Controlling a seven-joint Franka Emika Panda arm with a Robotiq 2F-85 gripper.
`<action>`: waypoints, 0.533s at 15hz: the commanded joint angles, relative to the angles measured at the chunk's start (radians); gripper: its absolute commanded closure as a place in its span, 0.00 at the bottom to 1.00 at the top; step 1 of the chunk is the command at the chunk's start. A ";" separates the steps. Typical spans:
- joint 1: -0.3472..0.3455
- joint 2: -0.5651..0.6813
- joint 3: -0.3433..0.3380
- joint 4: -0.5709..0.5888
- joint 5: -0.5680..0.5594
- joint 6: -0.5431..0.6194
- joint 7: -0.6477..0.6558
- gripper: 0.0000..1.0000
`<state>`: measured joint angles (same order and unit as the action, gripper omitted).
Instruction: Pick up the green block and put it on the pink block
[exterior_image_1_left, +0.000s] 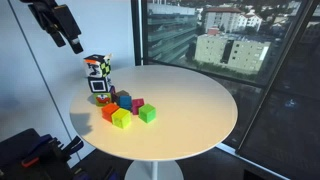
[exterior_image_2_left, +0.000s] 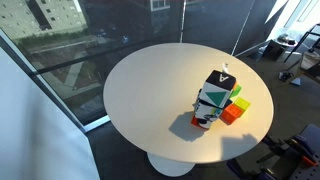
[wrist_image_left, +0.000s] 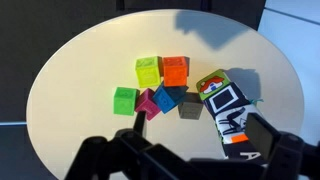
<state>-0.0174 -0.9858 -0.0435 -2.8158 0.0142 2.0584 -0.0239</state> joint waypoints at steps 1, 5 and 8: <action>-0.002 0.001 0.001 0.003 0.002 -0.003 -0.002 0.00; -0.002 0.002 0.001 0.003 0.002 -0.003 -0.002 0.00; -0.013 0.040 0.011 0.037 0.000 -0.006 0.023 0.00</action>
<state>-0.0174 -0.9811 -0.0433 -2.8120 0.0142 2.0583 -0.0227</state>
